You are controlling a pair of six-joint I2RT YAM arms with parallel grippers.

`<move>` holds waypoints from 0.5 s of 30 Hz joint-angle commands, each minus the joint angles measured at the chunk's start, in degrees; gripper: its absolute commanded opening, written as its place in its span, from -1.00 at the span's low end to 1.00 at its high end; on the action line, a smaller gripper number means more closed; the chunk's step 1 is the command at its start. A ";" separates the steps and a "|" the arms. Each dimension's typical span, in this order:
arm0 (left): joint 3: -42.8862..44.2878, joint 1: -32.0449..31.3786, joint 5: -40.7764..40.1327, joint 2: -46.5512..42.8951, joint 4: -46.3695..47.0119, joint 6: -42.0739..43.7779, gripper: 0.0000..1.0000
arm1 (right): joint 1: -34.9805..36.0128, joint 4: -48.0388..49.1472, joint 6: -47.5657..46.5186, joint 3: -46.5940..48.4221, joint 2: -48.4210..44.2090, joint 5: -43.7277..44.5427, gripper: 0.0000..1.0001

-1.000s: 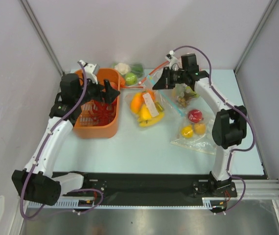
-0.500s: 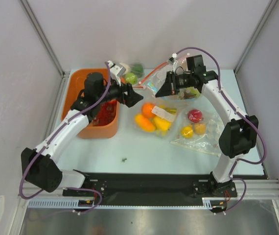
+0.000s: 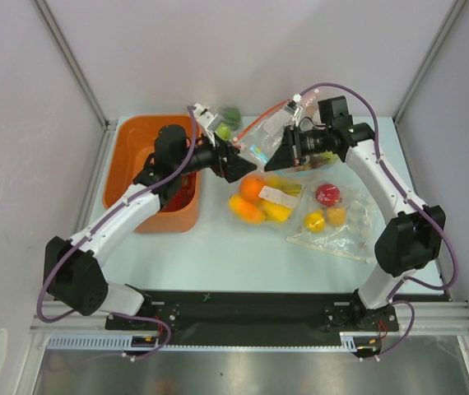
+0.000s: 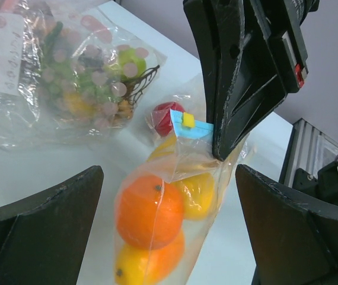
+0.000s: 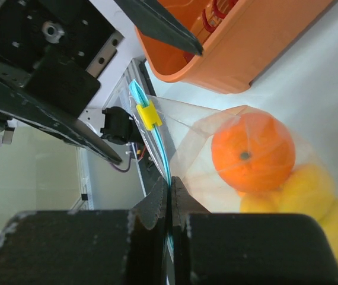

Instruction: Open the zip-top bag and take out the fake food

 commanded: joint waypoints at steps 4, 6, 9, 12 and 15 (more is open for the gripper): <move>-1.72 -1.23 3.10 1.53 7.20 -4.59 0.99 | 0.80 -0.12 -0.35 -0.65 -3.89 -3.49 -1.00; -1.72 -1.58 3.45 2.14 7.73 -5.29 0.82 | 0.98 -0.12 -0.35 -1.35 -4.15 -3.57 -1.00; -1.81 -1.76 3.89 2.76 8.08 -6.34 0.41 | 1.16 -0.30 -0.52 -1.97 -4.68 -3.75 -1.00; -2.34 -1.85 4.42 3.03 8.52 -7.14 0.19 | 1.42 -0.74 -0.87 -2.76 -4.95 -3.75 -1.00; -2.60 -1.76 5.64 3.20 9.13 -7.84 -0.10 | 1.51 -1.26 -1.14 -3.20 -5.21 -3.84 -1.00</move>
